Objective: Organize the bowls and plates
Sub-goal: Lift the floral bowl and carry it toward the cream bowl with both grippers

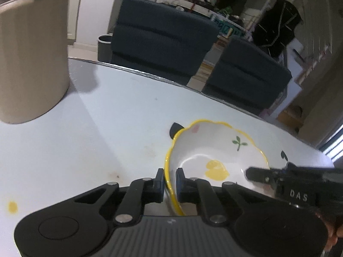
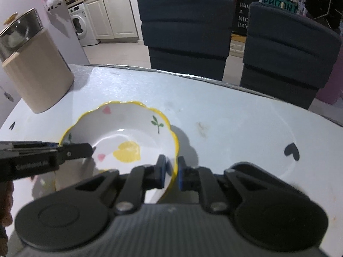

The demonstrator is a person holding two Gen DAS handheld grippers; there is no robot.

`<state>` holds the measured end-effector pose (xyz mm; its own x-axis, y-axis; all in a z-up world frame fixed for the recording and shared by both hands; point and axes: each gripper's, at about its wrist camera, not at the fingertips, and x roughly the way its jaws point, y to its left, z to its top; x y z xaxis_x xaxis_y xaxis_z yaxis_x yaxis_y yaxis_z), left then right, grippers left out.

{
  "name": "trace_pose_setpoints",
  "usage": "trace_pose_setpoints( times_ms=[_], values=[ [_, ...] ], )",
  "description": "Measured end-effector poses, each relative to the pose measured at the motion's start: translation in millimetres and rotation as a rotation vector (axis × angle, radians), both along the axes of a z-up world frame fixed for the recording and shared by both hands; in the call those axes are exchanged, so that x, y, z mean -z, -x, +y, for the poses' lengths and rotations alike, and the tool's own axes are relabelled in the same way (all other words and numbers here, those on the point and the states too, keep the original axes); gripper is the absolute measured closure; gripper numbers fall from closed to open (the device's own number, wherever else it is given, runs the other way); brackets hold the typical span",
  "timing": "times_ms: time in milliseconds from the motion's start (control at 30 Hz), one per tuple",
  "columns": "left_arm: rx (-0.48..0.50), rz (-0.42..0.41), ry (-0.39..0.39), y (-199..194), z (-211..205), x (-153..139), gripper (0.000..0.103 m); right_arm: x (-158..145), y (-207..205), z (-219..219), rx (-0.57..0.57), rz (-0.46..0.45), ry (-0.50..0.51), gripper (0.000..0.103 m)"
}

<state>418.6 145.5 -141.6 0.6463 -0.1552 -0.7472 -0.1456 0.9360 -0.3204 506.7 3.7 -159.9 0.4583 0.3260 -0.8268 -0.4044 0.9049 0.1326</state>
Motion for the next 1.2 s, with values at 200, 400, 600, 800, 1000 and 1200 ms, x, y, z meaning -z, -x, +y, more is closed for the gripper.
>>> trace_pose_setpoints(
  times_ms=[200, 400, 600, 800, 1000, 1200],
  values=[
    [0.024, -0.013, -0.031, 16, 0, -6, 0.093, 0, 9, -1, -0.009, 0.007, -0.024, 0.091],
    [0.005, -0.016, -0.036, 54, 2, -20, 0.093, -10, 31, -2, -0.009, 0.017, -0.067, 0.092],
    [0.003, -0.042, -0.036, 90, -2, -42, 0.093, -34, 70, -3, -0.021, 0.004, -0.076, 0.092],
    [0.033, -0.098, -0.049, 122, -19, -82, 0.094, -67, 109, -19, 0.001, -0.036, -0.101, 0.092],
    [0.064, -0.129, -0.04, 160, -46, -121, 0.093, -114, 153, -45, 0.046, -0.079, -0.112, 0.094],
    [0.109, -0.145, -0.045, 205, -75, -151, 0.093, -145, 204, -80, 0.086, -0.097, -0.13, 0.094]
  ],
)
